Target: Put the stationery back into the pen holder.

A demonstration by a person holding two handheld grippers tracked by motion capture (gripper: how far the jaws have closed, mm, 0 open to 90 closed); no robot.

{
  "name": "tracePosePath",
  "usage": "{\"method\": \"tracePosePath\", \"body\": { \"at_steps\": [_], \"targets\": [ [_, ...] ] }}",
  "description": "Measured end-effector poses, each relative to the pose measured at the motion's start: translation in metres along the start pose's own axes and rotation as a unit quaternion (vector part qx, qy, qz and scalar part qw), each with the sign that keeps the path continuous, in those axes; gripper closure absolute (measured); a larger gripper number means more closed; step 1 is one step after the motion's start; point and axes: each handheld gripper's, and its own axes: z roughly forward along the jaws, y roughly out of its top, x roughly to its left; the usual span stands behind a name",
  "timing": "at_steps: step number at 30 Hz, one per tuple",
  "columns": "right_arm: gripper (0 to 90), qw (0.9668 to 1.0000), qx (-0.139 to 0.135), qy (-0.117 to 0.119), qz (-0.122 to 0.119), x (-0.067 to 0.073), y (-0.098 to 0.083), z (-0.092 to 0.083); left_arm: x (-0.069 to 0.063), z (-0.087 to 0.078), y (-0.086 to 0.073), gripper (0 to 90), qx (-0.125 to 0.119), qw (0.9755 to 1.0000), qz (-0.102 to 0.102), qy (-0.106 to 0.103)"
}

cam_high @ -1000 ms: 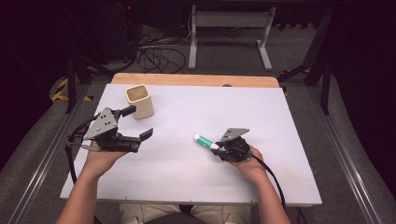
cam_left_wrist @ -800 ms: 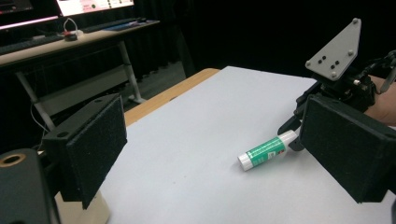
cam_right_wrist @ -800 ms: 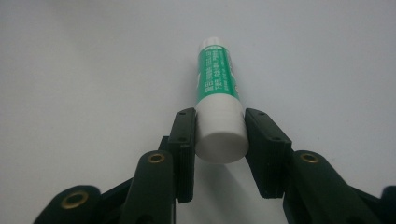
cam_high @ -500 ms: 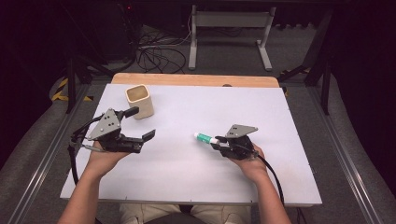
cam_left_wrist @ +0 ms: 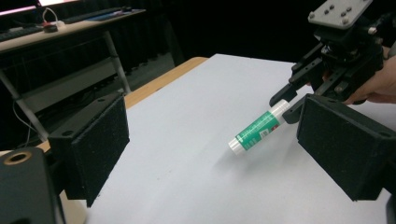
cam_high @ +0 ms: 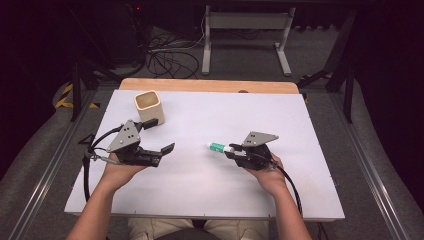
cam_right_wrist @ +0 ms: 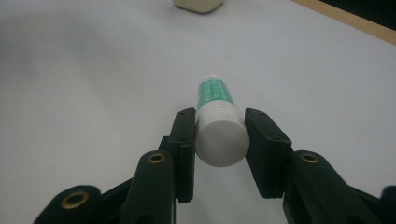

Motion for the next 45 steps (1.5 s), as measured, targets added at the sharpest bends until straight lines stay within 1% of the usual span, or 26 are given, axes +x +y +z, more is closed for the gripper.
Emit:
{"method": "tracePosePath", "body": {
  "at_steps": [2, 4, 8, 11, 15, 18, 20, 25, 26, 29, 30, 31, 32, 33, 34, 35, 38, 39, 40, 42, 43, 45],
  "targets": [
    [65.8, 1.0, -0.002, 0.003, 0.005, 0.001, 0.003, -0.001, -0.003, 0.005, -0.002, 11.0, 0.006, 1.0, 0.004, -0.002],
    [65.8, 1.0, -0.002, 0.005, 0.007, 0.001, 0.004, -0.002, -0.005, 0.01, -0.003, 11.3, 0.013, 0.9998, 0.013, -0.006],
    [65.8, 0.9999, -0.004, 0.006, 0.014, 0.001, 0.009, -0.005, -0.008, 0.017, -0.005, 14.0, 0.018, 0.9995, 0.023, -0.009],
    [65.8, 0.9998, -0.005, 0.006, 0.016, 0.002, 0.011, -0.007, -0.01, 0.022, -0.007, 14.3, 0.022, 0.9994, 0.022, -0.012],
    [65.8, 0.9998, -0.003, 0.007, 0.02, 0.002, 0.015, -0.009, -0.013, 0.028, -0.009, 15.1, 0.027, 0.9991, 0.03, -0.015],
    [65.9, 0.9996, -0.002, 0.011, 0.026, 0.002, 0.019, -0.01, -0.017, 0.033, -0.011, 17.3, 0.028, 0.9987, 0.04, -0.011],
    [65.9, 0.9996, -0.001, 0.012, 0.027, 0.003, 0.022, -0.01, -0.018, 0.035, -0.011, 17.9, 0.029, 0.9987, 0.04, -0.012],
    [65.9, 0.9994, 0.001, 0.015, 0.031, 0.003, 0.029, -0.012, -0.023, 0.042, -0.013, 18.6, 0.037, 0.9978, 0.052, -0.014],
    [65.8, 0.9994, 0.001, 0.015, 0.031, 0.003, 0.03, -0.013, -0.023, 0.044, -0.013, 18.8, 0.039, 0.9974, 0.059, -0.013],
    [65.8, 0.9992, 0.002, 0.02, 0.035, 0.002, 0.033, -0.014, -0.025, 0.049, -0.015, 19.6, 0.043, 0.997, 0.063, -0.013],
    [65.9, 0.9991, 0.004, 0.021, 0.036, 0.002, 0.034, -0.014, -0.026, 0.053, -0.017, 20.1, 0.047, 0.9965, 0.069, -0.012],
    [65.8, 0.999, 0.005, 0.021, 0.038, 0.002, 0.034, -0.014, -0.026, 0.053, -0.017, 20.4, 0.047, 0.9965, 0.069, -0.012],
    [65.8, 0.9989, 0.006, 0.023, 0.041, 0.003, 0.035, -0.014, -0.027, 0.056, -0.017, 20.7, 0.05, 0.9957, 0.078, -0.011],
    [65.8, 0.9989, 0.006, 0.023, 0.041, 0.003, 0.035, -0.014, -0.027, 0.056, -0.017, 21.3, 0.05, 0.9957, 0.078, -0.011],
    [65.9, 0.9987, 0.01, 0.023, 0.044, 0.003, 0.036, -0.013, -0.029, 0.059, -0.018, 22.2, 0.05, 0.995, 0.086, -0.011],
    [65.9, 0.9987, 0.01, 0.023, 0.044, 0.003, 0.036, -0.013, -0.029, 0.059, -0.018, 22.9, 0.05, 0.995, 0.086, -0.011],
    [65.9, 0.9982, 0.015, 0.028, 0.05, 0.002, 0.038, -0.013, -0.031, 0.064, -0.017, 23.9, 0.054, 0.9935, 0.099, -0.013],
    [65.9, 0.998, 0.018, 0.03, 0.052, 0.002, 0.039, -0.012, -0.033, 0.068, -0.017, 24.4, 0.056, 0.9929, 0.104, -0.015],
    [65.9, 0.998, 0.019, 0.031, 0.052, 0.002, 0.04, -0.012, -0.033, 0.068, -0.017, 24.8, 0.056, 0.9929, 0.104, -0.015],
    [65.9, 0.9978, 0.02, 0.033, 0.054, 0.002, 0.041, -0.011, -0.035, 0.073, -0.016, 25.4, 0.058, 0.992, 0.111, -0.016],
    [65.9, 0.9978, 0.02, 0.033, 0.054, 0.002, 0.041, -0.011, -0.035, 0.073, -0.016, 25.5, 0.058, 0.992, 0.111, -0.016],
    [65.8, 0.9975, 0.02, 0.037, 0.056, 0.002, 0.044, -0.011, -0.037, 0.077, -0.016, 26.3, 0.061, 0.9912, 0.117, -0.014]
  ]
}}
